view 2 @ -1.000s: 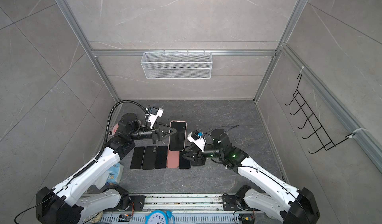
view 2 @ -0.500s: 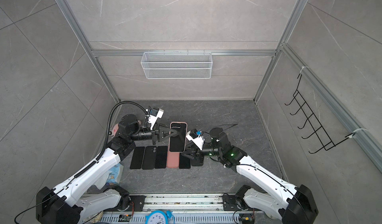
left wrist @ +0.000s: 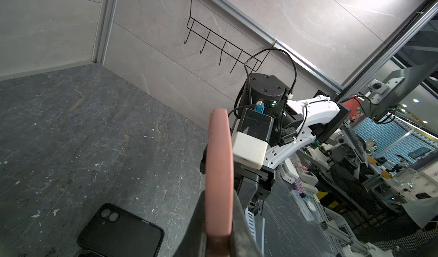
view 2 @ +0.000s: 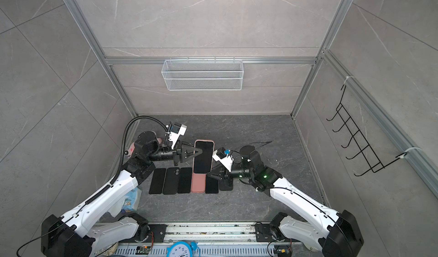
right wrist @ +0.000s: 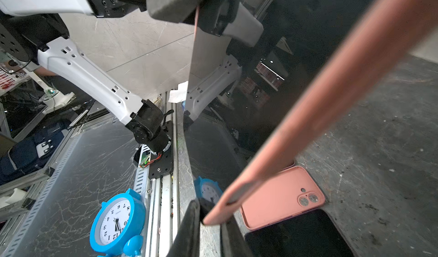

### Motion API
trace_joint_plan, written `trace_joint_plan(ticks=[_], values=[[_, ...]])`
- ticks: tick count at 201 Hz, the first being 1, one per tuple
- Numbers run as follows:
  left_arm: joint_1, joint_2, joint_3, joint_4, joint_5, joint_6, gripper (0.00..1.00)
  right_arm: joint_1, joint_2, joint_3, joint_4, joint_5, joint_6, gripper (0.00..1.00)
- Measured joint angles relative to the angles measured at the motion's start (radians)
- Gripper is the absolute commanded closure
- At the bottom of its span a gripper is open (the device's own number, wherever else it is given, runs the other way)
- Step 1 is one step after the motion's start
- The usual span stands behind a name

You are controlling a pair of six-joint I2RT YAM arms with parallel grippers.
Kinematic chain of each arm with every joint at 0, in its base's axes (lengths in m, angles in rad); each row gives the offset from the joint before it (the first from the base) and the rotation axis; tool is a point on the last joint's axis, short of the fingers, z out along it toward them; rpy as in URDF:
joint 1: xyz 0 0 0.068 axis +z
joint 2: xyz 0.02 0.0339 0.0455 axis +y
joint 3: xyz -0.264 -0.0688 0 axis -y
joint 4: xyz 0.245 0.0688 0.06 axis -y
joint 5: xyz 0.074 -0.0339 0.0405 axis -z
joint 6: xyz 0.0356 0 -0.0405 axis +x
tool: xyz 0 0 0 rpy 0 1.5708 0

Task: Take the phone out of the phone case
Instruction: Remove the phone case from the phone.

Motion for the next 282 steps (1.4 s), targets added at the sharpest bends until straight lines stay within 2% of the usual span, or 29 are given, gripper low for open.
trace_joint_plan(ticks=[23,115,163,217,248,282], values=[[0.000,0.000,-0.013,0.030,0.007,-0.012,1.00,0.000,0.000,0.000,0.001,-0.008,-0.003,1.00],[-0.008,0.063,-0.036,0.209,0.032,-0.159,1.00,-0.011,0.016,-0.028,0.068,-0.049,-0.135,1.00],[-0.040,0.101,-0.050,0.280,-0.018,-0.238,1.00,-0.008,0.039,-0.025,0.056,-0.059,-0.206,1.00],[-0.059,0.117,-0.060,0.327,-0.087,-0.345,1.00,0.000,-0.003,-0.105,0.172,0.048,-0.190,1.00],[-0.064,0.122,-0.071,0.349,-0.119,-0.374,1.00,0.006,-0.040,-0.147,0.212,0.093,-0.127,1.00],[-0.065,0.127,-0.073,0.378,-0.134,-0.393,1.00,0.007,-0.055,-0.157,0.235,0.119,-0.051,0.87]])
